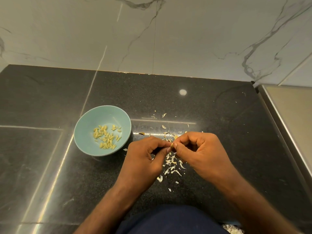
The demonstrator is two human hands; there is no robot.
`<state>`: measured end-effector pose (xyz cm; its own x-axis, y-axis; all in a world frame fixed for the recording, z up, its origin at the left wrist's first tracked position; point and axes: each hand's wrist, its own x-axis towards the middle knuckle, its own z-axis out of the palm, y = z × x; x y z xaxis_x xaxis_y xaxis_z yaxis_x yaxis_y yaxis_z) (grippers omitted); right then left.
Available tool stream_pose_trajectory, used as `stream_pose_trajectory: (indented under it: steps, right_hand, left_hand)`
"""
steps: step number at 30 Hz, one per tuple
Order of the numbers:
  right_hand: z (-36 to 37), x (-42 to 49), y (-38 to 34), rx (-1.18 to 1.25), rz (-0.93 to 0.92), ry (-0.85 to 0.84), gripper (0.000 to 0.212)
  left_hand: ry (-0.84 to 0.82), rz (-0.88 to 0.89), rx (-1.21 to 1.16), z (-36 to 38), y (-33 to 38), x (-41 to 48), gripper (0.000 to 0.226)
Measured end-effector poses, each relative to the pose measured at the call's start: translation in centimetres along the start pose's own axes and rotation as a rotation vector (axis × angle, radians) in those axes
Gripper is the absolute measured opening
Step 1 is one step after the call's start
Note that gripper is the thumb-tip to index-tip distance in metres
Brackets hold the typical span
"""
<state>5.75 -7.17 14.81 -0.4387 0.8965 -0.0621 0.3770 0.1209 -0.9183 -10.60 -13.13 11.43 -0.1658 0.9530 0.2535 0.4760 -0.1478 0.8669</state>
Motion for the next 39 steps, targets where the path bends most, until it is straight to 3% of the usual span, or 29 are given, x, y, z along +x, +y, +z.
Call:
stream_pose_trajectory:
  steps: [11, 17, 20, 25, 28, 32, 35, 38, 39]
  right_hand:
    - [1.5, -0.1, 1.1, 0.295, 0.079, 0.130, 0.020]
    - [1.5, 0.1, 1.3, 0.313, 0.064, 0.125, 0.006]
    - [1.4, 0.1, 1.2, 0.266, 0.051, 0.119, 0.008]
    - [1.5, -0.3, 1.2, 0.165, 0.022, 0.081, 0.015]
    - [2.0, -0.7, 1.4, 0.099, 0.015, 0.044, 0.018]
    - [1.2, -0.2, 1.5, 0.049, 0.002, 0.148, 0.025]
    - [0.2, 0.6, 1.8, -0.102, 0.073, 0.084, 0.011]
    - [0.1, 0.7, 2.1, -0.110, 0.145, 0.005, 0.036]
    - [0.2, 0.6, 2.0, -0.058, 0.138, 0.025, 0.035]
  left_hand:
    - [0.070, -0.051, -0.052, 1.1, 0.2, -0.2, 0.014]
    - [0.028, -0.377, -0.530, 1.7, 0.8, -0.4, 0.012]
    - [0.037, -0.525, -0.767, 2.1, 0.9, -0.5, 0.031]
    - [0.072, -0.613, -0.930, 2.2, 0.8, -0.1, 0.028]
    - [0.110, -0.608, -0.929, 2.0, 0.5, 0.4, 0.021]
    - [0.118, -0.606, -0.890, 2.0, 0.3, 0.3, 0.021]
    - [0.115, -0.601, -0.874, 2.0, 0.4, 0.0, 0.025]
    - [0.120, -0.587, -0.828, 2.0, 0.2, 0.1, 0.023]
    - [0.119, -0.573, -0.807, 1.9, 0.2, 0.1, 0.022]
